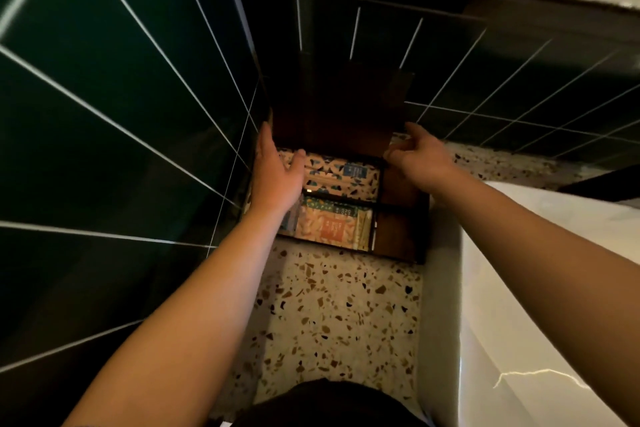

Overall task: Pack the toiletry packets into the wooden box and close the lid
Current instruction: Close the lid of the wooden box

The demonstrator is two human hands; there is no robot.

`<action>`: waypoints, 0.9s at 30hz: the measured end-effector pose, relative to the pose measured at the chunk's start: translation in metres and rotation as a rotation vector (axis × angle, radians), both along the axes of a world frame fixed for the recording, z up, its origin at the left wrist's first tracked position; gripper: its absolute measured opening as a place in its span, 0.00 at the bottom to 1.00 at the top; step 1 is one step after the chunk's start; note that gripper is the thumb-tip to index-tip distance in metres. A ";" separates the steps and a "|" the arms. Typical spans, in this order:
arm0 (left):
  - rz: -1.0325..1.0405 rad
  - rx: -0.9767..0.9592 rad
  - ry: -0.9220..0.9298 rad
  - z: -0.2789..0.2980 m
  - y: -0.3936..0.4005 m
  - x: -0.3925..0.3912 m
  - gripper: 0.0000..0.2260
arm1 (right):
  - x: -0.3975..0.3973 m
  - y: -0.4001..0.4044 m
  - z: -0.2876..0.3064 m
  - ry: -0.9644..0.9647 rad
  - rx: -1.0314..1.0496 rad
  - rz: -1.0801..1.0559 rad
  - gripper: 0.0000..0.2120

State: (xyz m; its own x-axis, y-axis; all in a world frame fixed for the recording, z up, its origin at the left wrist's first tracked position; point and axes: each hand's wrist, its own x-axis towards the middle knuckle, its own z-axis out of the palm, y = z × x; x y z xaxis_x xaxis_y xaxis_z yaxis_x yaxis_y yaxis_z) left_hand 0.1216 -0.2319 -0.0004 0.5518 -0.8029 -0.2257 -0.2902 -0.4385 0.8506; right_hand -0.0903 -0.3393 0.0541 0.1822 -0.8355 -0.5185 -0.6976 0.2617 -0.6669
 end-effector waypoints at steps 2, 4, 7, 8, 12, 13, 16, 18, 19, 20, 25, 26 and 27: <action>0.004 -0.012 0.063 0.008 -0.010 0.005 0.35 | 0.005 -0.002 0.003 -0.019 0.023 0.004 0.36; 0.001 -0.019 0.110 0.011 -0.017 0.008 0.35 | 0.009 -0.003 0.005 -0.042 0.050 -0.010 0.36; 0.004 -0.032 0.158 0.012 -0.021 0.010 0.34 | 0.013 -0.002 0.008 -0.094 0.075 -0.045 0.35; 0.009 -0.040 0.172 0.013 -0.022 0.011 0.34 | 0.013 -0.002 0.008 -0.106 0.081 -0.053 0.34; 0.051 -0.055 0.264 0.013 -0.022 0.015 0.32 | 0.011 0.001 0.004 -0.128 0.078 -0.093 0.29; 0.065 -0.066 0.296 0.016 -0.021 0.015 0.30 | 0.010 0.002 0.004 -0.137 0.080 -0.103 0.28; 0.109 -0.111 0.377 0.021 -0.015 0.014 0.26 | 0.008 0.010 0.006 -0.199 0.099 -0.172 0.25; 0.118 -0.123 0.385 0.024 -0.008 0.013 0.24 | 0.006 0.016 0.009 -0.239 0.109 -0.209 0.23; 0.115 -0.126 0.385 0.026 -0.004 0.013 0.23 | 0.004 0.019 0.010 -0.251 0.116 -0.218 0.22; 0.117 -0.120 0.386 0.028 0.001 0.014 0.24 | 0.001 0.023 0.012 -0.264 0.127 -0.223 0.21; 0.267 -0.083 0.502 0.033 0.023 0.013 0.35 | -0.010 0.045 0.011 -0.356 0.245 -0.317 0.17; 0.275 -0.100 0.526 0.035 0.028 0.012 0.34 | -0.011 0.050 0.012 -0.372 0.272 -0.348 0.16; 0.284 -0.114 0.541 0.035 0.034 0.011 0.32 | -0.012 0.054 0.012 -0.377 0.290 -0.373 0.14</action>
State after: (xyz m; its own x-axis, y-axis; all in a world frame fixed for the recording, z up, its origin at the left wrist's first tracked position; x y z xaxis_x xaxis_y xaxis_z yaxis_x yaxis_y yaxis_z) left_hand 0.1329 -0.1981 0.0348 0.5784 -0.6773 -0.4546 0.3098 -0.3332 0.8905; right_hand -0.1020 -0.2853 0.0661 0.1193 -0.7124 -0.6915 -0.2535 0.6516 -0.7150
